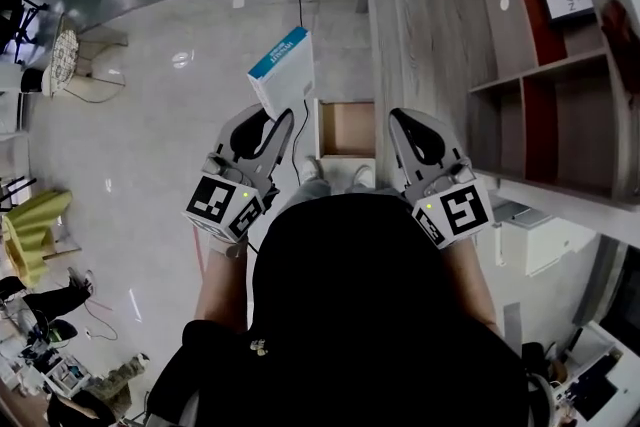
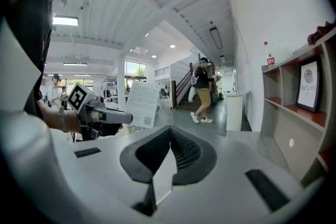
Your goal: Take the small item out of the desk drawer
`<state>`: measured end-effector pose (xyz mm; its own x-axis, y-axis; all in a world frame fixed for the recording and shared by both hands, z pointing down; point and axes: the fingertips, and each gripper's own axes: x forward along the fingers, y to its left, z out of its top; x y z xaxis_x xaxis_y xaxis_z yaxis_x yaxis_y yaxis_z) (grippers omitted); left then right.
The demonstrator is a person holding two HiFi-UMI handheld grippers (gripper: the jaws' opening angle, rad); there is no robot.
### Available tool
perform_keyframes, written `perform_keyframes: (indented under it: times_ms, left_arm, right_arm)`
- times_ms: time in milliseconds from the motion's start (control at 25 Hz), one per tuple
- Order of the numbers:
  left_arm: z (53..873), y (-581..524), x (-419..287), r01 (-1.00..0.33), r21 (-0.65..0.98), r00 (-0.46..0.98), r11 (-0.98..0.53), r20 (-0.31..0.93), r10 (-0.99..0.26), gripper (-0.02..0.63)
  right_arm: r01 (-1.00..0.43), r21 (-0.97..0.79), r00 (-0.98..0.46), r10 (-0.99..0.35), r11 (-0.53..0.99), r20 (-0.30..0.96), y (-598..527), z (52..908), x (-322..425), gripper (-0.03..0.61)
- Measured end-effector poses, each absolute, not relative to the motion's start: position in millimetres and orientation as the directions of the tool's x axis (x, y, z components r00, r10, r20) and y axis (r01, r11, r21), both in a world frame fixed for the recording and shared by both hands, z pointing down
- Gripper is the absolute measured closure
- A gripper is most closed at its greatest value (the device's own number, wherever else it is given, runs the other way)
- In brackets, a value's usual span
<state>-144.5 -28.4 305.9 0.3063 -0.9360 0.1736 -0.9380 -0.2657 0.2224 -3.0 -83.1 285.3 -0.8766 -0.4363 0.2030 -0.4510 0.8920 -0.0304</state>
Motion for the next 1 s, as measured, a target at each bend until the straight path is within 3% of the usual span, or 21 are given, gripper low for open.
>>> perform_keyframes:
  times_ms: [640, 1000]
  left_arm:
    - [296.6, -16.1, -178.1, -0.977, 0.197, 0.095, -0.08, 0.069, -0.993, 0.512]
    - [297.3, -15.5, -184.4, -0.98, 0.184, 0.083, -0.071, 0.061, -0.995, 0.512]
  right_arm:
    - [-0.349, -0.014, -0.931, -0.346, 0.937, 0.115, -97.8, 275.0, -33.2, 0.581]
    - [-0.332, -0.005, -0.936, -0.329, 0.943, 0.129, -95.7, 278.1, -40.8, 0.581]
